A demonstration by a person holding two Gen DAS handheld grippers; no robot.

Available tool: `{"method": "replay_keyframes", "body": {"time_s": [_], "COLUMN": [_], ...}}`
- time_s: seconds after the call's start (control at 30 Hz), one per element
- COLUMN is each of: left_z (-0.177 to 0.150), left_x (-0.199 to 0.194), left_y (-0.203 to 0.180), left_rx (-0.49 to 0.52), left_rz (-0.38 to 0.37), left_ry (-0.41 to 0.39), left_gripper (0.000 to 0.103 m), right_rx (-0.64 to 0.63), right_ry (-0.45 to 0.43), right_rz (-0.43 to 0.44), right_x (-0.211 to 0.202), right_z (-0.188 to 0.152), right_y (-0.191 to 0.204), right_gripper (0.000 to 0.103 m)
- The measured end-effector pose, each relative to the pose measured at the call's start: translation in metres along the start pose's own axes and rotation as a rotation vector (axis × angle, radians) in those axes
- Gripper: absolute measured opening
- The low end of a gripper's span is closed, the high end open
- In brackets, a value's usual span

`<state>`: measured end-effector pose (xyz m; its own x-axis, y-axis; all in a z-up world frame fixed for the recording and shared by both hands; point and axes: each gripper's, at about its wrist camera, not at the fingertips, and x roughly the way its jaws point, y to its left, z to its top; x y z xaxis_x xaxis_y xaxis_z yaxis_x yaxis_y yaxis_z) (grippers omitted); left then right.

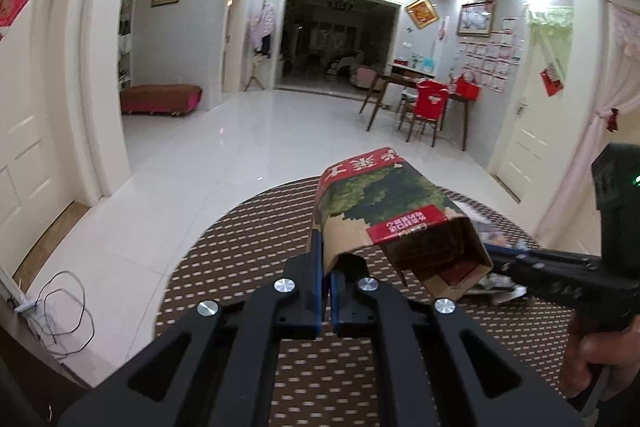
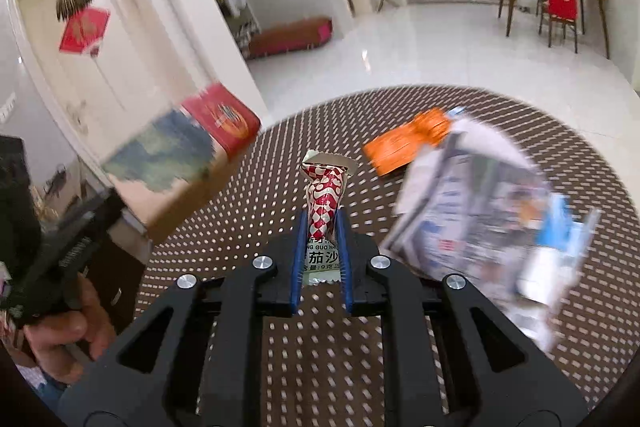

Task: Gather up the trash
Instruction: 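Carry the cardboard box and red-white candy wrapper to the blue bucket and release both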

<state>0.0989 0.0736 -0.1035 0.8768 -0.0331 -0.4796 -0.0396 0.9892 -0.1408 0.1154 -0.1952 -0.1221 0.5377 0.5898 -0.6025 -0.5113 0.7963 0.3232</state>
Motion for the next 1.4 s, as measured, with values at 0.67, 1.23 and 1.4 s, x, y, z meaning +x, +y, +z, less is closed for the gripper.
{"method": "replay_keyframes", "body": {"time_s": [0.67, 1.23, 1.4], "left_z": [-0.002, -0.047, -0.07], "left_x": [0.0, 0.07, 0.103], "left_y": [-0.18, -0.363, -0.411], "left_rx": [0.137, 0.338, 0.374], "left_rz": [-0.332, -0.608, -0.64], "left_ry": [0.022, 0.252, 0.352], "left_gripper": [0.003, 0.003, 0.003], "right_rx": [0.197, 0.575, 0.712], "right_ry": [-0.283, -0.265, -0.186], "right_rz": [-0.162, -0.364, -0.359], "right_x": [-0.191, -0.248, -0.227], "right_z": [-0.032, -0.13, -0.169], "right_y": [-0.115, -0.286, -0.336], "right_gripper": [0.015, 0.015, 0.015]}}
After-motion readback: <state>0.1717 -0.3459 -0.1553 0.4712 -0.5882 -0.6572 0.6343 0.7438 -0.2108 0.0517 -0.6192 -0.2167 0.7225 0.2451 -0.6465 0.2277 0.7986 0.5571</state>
